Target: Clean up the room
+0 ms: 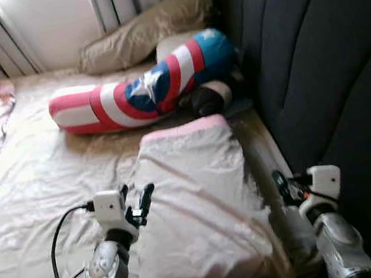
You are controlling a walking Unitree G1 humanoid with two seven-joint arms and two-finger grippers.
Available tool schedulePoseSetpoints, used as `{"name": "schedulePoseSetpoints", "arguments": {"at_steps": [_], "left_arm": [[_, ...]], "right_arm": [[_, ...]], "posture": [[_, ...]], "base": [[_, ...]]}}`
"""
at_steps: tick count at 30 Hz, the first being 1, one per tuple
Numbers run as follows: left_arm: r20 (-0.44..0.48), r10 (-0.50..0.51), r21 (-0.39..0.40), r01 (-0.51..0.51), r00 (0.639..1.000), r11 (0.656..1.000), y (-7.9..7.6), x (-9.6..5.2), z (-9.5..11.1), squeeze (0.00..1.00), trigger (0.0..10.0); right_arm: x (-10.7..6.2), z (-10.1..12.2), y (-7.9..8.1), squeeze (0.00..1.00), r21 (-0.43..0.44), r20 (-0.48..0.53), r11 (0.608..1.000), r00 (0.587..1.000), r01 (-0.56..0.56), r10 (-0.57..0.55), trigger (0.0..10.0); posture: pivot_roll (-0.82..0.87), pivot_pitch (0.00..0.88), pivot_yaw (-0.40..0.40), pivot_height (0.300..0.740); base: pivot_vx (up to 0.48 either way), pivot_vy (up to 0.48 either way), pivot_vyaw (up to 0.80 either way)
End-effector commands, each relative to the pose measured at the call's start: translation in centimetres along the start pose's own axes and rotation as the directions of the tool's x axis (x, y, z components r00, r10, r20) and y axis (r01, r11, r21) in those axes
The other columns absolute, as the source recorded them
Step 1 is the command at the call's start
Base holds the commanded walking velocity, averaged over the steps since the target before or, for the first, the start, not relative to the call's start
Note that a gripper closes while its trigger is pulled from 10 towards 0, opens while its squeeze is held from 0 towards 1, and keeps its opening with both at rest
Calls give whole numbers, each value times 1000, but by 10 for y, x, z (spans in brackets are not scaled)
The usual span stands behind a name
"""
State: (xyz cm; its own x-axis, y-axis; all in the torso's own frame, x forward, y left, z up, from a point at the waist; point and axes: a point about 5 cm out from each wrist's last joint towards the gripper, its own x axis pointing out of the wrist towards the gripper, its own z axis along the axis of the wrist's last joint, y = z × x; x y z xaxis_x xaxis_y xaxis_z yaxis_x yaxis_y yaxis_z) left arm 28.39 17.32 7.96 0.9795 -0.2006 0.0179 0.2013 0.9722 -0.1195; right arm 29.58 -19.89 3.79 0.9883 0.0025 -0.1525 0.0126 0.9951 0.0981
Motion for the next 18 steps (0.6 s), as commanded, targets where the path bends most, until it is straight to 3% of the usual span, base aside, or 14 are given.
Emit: {"name": "schedulePoseSetpoints", "arguments": {"at_steps": [1, 11, 18], "left_arm": [[-20, -6, 0, 6, 1000, 1000, 1, 3, -1, 0, 10000], [9, 77, 55, -78, 997, 995, 12, 25, 13, 0, 10000], [-93, 71, 26, -69, 993, 997, 8, 29, -7, 0, 10000]], "right_arm": [[1, -3, 0, 0, 17, -27, 1000, 1000, 5, -4, 10000], [9, -3, 13, 0, 15, -69, 996, 994, -83, 84, 10000], [13, -7, 21, 0, -1, -119, 992, 985, -123, 122, 10000]], "posture": [[-53, 0, 9, 652], [-48, 0, 4, 652], [-42, 0, 9, 652]], "base": [[0, 0, 0], [0, 0, 0], [0, 0, 0]]}}
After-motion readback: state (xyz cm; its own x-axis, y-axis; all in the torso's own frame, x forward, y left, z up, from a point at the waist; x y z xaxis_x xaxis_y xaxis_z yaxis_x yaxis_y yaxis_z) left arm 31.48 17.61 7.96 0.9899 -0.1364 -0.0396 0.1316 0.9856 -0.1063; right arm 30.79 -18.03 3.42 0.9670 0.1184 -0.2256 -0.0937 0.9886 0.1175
